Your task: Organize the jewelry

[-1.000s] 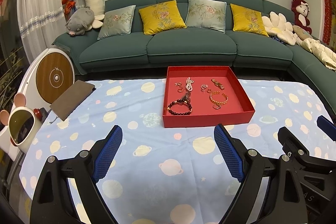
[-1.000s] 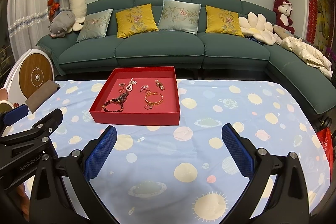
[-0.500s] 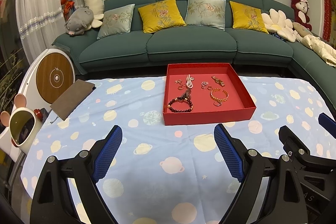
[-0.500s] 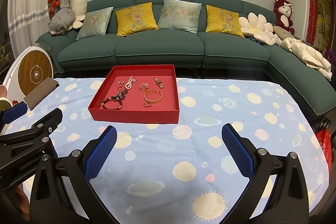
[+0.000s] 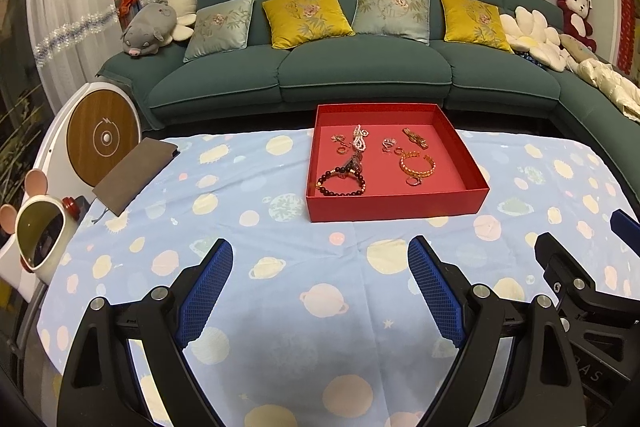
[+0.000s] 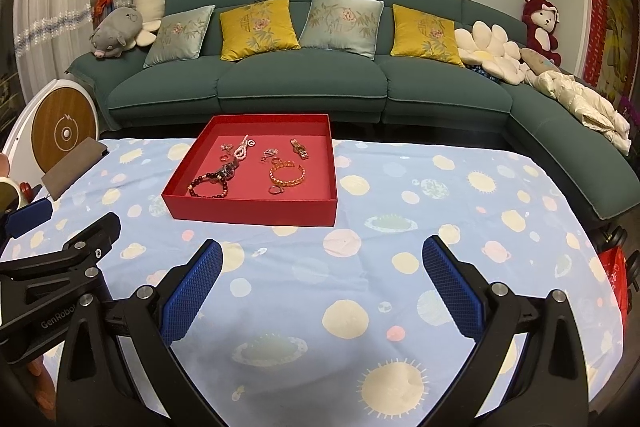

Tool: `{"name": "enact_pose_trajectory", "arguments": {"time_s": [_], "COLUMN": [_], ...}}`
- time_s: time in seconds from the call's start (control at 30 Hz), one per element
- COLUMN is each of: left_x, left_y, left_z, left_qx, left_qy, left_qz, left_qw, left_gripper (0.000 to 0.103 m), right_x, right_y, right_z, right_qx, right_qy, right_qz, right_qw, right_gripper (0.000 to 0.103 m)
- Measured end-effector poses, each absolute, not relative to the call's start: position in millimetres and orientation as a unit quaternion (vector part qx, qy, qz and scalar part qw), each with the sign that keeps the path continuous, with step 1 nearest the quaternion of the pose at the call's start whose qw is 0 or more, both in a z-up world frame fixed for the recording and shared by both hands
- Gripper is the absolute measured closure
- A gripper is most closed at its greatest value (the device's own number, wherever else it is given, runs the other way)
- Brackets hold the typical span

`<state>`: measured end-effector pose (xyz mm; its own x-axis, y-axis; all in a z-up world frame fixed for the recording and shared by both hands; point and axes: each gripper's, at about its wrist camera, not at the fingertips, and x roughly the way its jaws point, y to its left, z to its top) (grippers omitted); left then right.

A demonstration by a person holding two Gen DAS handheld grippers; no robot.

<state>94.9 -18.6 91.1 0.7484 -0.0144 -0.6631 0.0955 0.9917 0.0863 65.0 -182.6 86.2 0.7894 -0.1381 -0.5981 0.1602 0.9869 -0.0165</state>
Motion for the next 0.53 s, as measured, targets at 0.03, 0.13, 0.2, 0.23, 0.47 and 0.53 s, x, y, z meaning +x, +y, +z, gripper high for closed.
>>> {"name": "enact_pose_trajectory", "arguments": {"time_s": [0.03,0.13,0.2,0.23,0.47,0.53], "left_x": [94.9,96.4,96.7,97.3,102.6,103.3], "left_y": [-18.5,-19.1,-19.1,-19.3,-17.0,-16.9], "left_z": [90.5,88.7,88.1,87.9,81.6,80.1], "left_qx": [0.056,0.056,0.057,0.057,0.047,0.049], "left_qy": [0.354,0.359,0.361,0.361,0.378,0.379], "left_qz": [-0.029,-0.031,-0.031,-0.030,-0.025,-0.025], "left_qw": [0.933,0.931,0.930,0.930,0.924,0.924], "left_gripper": [0.016,0.016,0.016,0.016,0.016,0.016], "right_x": [65.1,65.5,65.6,65.9,69.3,70.7], "right_y": [-182.6,-183.1,-183.9,-184.1,-181.3,-180.7], "right_z": [86.3,84.8,83.5,83.0,78.8,77.2], "right_qx": [0.018,0.016,0.017,0.018,0.021,0.022], "right_qy": [0.315,0.318,0.321,0.323,0.331,0.335], "right_qz": [-0.079,-0.080,-0.081,-0.081,-0.080,-0.080], "right_qw": [0.946,0.944,0.943,0.943,0.940,0.939], "right_gripper": [0.005,0.005,0.005,0.005,0.005,0.005]}}
